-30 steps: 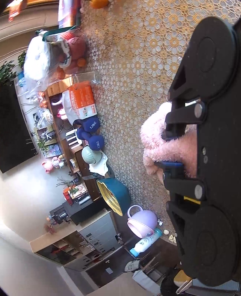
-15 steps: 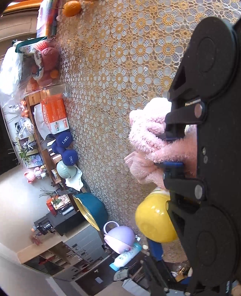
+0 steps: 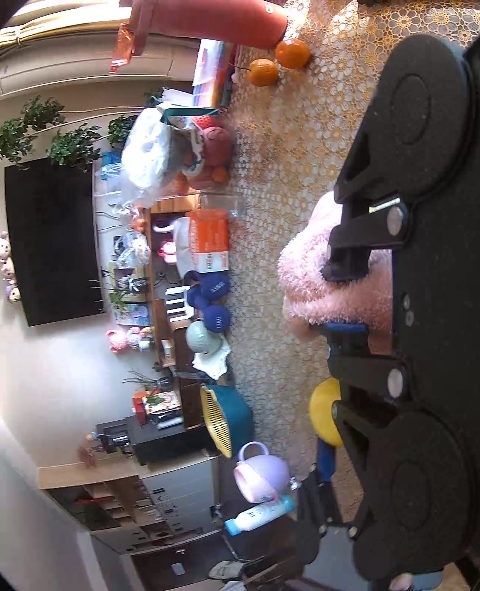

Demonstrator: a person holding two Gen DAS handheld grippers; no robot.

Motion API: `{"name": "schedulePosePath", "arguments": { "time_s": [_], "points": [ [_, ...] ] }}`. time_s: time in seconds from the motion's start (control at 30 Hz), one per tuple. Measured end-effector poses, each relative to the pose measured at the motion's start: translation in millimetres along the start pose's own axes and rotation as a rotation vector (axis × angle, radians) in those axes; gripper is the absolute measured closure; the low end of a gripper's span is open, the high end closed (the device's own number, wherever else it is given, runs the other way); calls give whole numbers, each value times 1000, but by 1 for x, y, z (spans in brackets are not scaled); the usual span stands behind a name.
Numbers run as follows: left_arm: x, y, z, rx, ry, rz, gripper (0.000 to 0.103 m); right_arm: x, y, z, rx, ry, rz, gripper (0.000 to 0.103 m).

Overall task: Clean container
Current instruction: 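Wipe the jar's yellow end again with the towel while left gripper holds the jar upright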

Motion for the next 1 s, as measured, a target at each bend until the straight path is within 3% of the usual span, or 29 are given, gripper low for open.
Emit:
{"name": "schedulePosePath", "arguments": {
  "time_s": [0.17,0.37,1.0],
  "points": [
    [0,-2,0,4,0,3,42,-4,22,14,-15,-33,105,84],
    [-1,-3,-1,13,0,2,42,16,50,2,-78,28,171,84],
    [-2,-3,-2,11,-6,-6,42,66,21,-4,-33,94,61,84]
  ]
}}
Point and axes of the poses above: each gripper's, at about its wrist camera, not at the fingertips, and x roughly the way its jaws point, y to its left, z to its top, the point moved 2 cm from there along x, roughly the way its jaws point, and after that the axes turned 7 degrees about -y, right-handed, at the moved point
